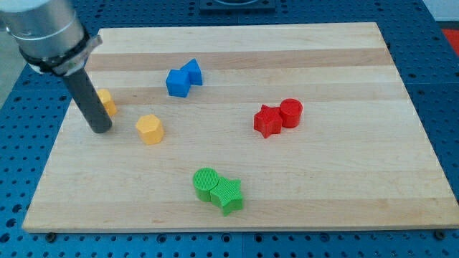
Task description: Mlove the yellow hexagon above the red star
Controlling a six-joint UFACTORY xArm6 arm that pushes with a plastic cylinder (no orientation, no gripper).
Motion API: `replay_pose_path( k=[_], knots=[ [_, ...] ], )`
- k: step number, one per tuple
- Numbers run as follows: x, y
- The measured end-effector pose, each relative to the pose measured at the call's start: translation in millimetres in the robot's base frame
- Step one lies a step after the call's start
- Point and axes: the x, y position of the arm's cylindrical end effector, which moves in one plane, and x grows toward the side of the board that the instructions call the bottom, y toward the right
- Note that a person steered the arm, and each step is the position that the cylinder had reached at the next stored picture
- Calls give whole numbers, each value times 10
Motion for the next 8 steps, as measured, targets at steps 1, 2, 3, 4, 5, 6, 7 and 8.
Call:
replay_pose_path(
  k=[1,2,3,4,5,6,7,8],
  knots=[
    [138,260],
    [109,768],
    [-113,1226],
    [-320,1691],
    [-361,1827],
    [-361,1578],
    [-470,1546],
    [-638,1872]
  ],
)
